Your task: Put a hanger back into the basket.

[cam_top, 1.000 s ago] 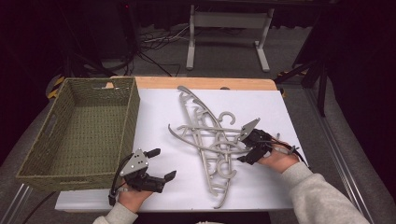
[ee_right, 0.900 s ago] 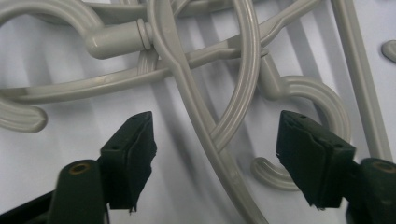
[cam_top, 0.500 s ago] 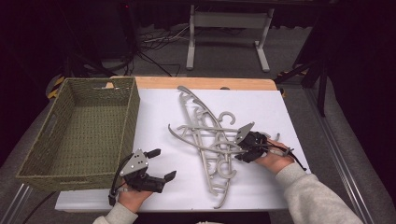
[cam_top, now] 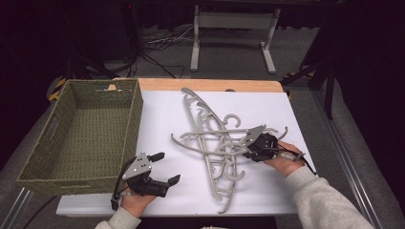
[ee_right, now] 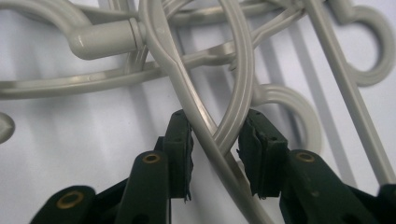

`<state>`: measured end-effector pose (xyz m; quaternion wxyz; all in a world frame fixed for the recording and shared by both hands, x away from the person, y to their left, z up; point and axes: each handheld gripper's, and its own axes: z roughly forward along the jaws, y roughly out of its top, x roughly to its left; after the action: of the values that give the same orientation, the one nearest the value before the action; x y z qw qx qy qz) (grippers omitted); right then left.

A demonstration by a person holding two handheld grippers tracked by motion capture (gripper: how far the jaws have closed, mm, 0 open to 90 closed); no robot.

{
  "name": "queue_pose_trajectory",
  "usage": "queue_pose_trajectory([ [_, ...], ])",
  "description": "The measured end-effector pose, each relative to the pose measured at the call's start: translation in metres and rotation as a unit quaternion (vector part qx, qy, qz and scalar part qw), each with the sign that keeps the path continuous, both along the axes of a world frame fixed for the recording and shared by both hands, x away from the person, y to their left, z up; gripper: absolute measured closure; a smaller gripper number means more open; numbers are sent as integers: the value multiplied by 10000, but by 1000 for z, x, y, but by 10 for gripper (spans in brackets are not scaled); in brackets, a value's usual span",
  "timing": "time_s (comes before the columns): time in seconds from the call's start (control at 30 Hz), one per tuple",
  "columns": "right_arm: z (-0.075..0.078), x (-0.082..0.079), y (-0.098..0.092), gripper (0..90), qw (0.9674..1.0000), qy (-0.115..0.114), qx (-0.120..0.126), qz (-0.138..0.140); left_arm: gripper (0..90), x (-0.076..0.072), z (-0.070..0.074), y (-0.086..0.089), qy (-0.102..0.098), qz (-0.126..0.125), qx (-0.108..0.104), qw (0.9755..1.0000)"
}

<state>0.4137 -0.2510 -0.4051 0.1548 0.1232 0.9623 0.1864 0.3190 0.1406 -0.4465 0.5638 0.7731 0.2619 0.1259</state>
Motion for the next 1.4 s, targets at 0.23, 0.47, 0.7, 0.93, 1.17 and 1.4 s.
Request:
queue_pose_trajectory([
  [0.23, 11, -7, -3, 682, 9994, -323, 137, 59, 54, 0, 0, 0, 27, -10, -6, 10000],
  [0.47, 22, -15, -4, 706, 9970, -726, 185, 218, 55, 1, -1, 0, 51, -40, -12, 10000],
  [0.7, 33, -21, -5, 772, 9941, -947, 339, 398, 58, 1, -1, 0, 70, -50, -24, 10000],
  [0.93, 57, -32, -10, 793, 9891, -1234, 647, 468, 68, 1, -1, 0, 84, -78, -55, 9999],
  [1.17, 85, -44, -14, 795, 9864, -1246, 892, 600, 77, -1, 6, 0, 128, -149, -107, 9998],
  [1.4, 105, -56, -22, 795, 9833, -1109, 1250, 722, 70, -9, 22, -6, -115, -228, -67, 9997],
])
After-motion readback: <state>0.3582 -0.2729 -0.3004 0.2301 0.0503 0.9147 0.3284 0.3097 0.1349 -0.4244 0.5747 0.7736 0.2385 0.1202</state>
